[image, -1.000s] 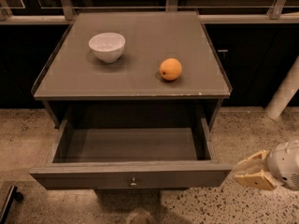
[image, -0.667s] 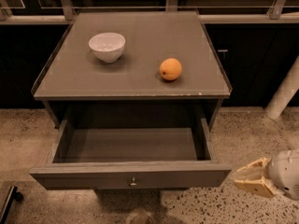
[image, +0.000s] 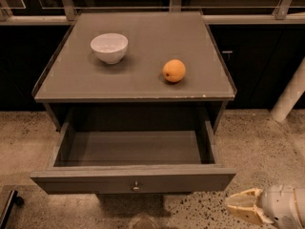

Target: Close top drawer

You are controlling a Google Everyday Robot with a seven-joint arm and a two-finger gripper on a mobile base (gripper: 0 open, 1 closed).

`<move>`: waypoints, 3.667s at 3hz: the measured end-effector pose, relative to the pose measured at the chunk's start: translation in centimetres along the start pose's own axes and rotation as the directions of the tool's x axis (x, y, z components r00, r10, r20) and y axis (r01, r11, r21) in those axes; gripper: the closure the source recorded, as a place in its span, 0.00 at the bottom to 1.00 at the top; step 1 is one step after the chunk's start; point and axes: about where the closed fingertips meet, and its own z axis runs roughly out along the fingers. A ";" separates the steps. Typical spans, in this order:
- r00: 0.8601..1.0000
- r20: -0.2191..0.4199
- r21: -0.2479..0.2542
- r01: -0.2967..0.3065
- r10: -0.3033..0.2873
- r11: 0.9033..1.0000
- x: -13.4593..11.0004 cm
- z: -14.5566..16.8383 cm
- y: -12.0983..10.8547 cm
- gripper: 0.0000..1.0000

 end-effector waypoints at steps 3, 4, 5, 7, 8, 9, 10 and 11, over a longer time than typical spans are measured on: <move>0.999 0.018 -0.123 0.039 -0.037 0.992 -1.0 9.1 -3.7 1.00; 0.995 0.029 -0.089 0.095 -0.093 0.991 -3.8 10.6 -5.1 1.00; 0.995 0.029 -0.089 0.095 -0.093 0.991 -3.7 10.6 -5.0 1.00; 0.965 -0.056 0.077 0.261 -0.258 0.962 -7.3 12.3 -6.5 1.00; 0.950 -0.087 0.119 0.310 -0.301 0.943 -8.3 12.7 -6.9 1.00; 0.934 -0.125 0.226 0.356 -0.336 0.907 -10.0 12.8 -9.4 1.00; 0.934 -0.125 0.226 0.356 -0.336 0.907 -10.0 12.8 -9.4 1.00; 0.931 -0.105 0.266 0.365 -0.350 0.892 -10.1 11.0 -11.2 1.00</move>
Offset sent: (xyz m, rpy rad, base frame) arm 0.0932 0.0757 -0.0815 0.0930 0.0201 0.1717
